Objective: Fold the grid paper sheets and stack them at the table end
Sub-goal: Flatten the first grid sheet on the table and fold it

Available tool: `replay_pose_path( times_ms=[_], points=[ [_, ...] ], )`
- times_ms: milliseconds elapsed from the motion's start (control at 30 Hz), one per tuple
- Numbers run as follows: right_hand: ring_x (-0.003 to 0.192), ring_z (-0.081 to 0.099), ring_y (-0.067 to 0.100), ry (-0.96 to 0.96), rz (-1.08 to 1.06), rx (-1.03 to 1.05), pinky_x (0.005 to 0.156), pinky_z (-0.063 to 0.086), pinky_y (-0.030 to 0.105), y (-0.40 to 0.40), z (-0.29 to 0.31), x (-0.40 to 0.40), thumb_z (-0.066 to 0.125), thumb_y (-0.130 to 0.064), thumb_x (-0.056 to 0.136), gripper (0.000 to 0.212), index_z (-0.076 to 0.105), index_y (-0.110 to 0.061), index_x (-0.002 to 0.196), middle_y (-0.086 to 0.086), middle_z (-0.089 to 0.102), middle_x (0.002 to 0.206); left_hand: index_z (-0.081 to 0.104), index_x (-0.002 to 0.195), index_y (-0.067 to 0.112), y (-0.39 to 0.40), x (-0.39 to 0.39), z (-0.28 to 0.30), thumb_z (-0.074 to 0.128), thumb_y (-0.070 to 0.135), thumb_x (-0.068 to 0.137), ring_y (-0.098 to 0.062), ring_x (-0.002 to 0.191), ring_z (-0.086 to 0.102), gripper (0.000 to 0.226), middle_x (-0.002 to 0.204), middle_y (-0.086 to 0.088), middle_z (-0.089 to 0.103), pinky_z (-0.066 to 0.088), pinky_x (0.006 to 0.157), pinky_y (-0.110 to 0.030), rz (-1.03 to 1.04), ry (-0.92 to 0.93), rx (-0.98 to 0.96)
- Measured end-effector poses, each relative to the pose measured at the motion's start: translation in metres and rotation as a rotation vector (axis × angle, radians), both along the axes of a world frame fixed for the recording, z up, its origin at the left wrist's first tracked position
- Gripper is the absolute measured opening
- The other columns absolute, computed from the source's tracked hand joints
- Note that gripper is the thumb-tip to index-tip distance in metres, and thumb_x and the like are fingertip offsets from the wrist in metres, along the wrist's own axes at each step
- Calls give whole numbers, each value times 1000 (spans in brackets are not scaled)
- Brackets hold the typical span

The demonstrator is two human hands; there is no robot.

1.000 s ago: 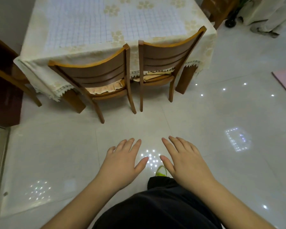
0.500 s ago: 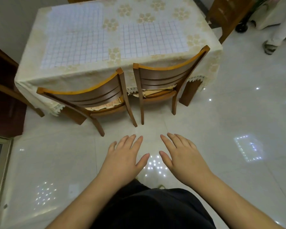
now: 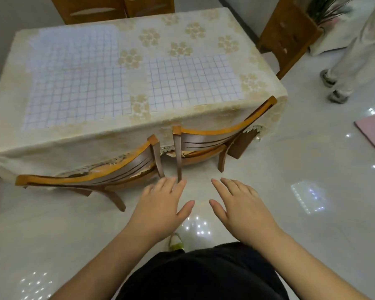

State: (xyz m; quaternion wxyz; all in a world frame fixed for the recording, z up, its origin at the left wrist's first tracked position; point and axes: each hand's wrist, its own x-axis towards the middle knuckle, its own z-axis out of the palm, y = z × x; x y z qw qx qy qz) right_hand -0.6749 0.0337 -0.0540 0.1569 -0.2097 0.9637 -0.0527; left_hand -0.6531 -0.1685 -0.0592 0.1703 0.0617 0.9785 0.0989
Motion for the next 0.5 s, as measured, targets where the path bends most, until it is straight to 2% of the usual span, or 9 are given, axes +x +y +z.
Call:
replay_pose_path(
  times_ms=[100,167,233,333,500],
  points=[
    [136,41,20,21,-45,37,112,30,36,-4,3,-25,-3,-58,87,80,33,-25,149,0,43,149,15,152,31,-7,-31,1,-3,68,82,-14,146,15,81,158,5,20,19,116,-38,-46,25,-6],
    [120,58,21,34,-74,58,100,45,37,-5,4,-43,14,-55,93,68,51,-21,138,2,60,133,13,153,31,-7,-52,0,-6,69,78,-15,147,13,86,160,4,17,19,117,-39,-52,23,6],
    [107,65,21,56,-95,49,89,52,36,-1,1,-65,27,-51,94,59,62,-18,128,2,68,118,13,153,30,-3,-75,0,-8,68,77,-15,147,13,88,160,4,17,19,117,-39,-55,31,11],
    [109,64,21,64,-93,21,90,51,37,5,-1,-101,28,-51,94,58,60,-18,130,1,67,121,12,153,31,6,-111,1,-6,68,79,-14,147,13,86,160,6,17,20,118,-40,-47,39,0],
    [115,61,20,77,-25,-13,93,49,37,25,-3,-172,29,-51,94,58,58,-18,132,2,65,126,18,152,30,32,-173,3,17,63,93,-14,145,20,67,157,6,24,21,115,-37,-18,71,-40]
  ],
)
